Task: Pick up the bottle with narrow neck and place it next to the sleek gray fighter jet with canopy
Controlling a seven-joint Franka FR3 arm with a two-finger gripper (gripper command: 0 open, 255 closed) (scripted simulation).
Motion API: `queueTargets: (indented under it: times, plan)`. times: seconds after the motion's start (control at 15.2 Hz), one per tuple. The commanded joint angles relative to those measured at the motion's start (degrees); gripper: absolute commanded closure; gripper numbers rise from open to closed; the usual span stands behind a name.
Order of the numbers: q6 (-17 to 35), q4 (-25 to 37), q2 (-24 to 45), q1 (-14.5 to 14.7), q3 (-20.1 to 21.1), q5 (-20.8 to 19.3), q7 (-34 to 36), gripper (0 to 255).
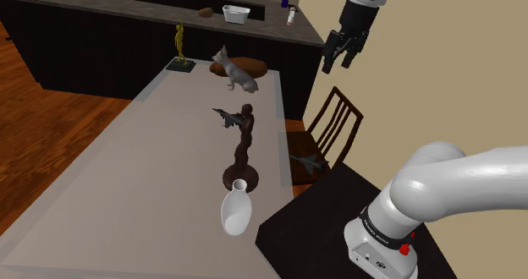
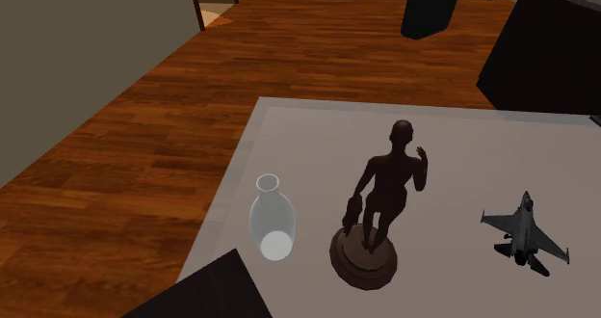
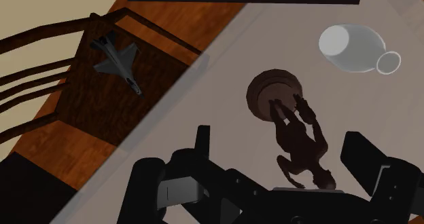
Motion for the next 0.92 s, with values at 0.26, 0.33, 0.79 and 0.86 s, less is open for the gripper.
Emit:
queueTargets:
  times: [0.26,0.33,0.79,0.86]
  plan:
    - [5.5,-6.6,-1.2,1.2,3.5,2.2,3.9,0]
    - [6.9,-8.1,-1.3,1.6,4.4,2.7,4.9,0]
    - [17.6,-16.6,0.5,4.4,11.3,7.0,11.8,0]
    - [19.3,-17.6,1.2,4.8,12.4,7.6,12.8,0]
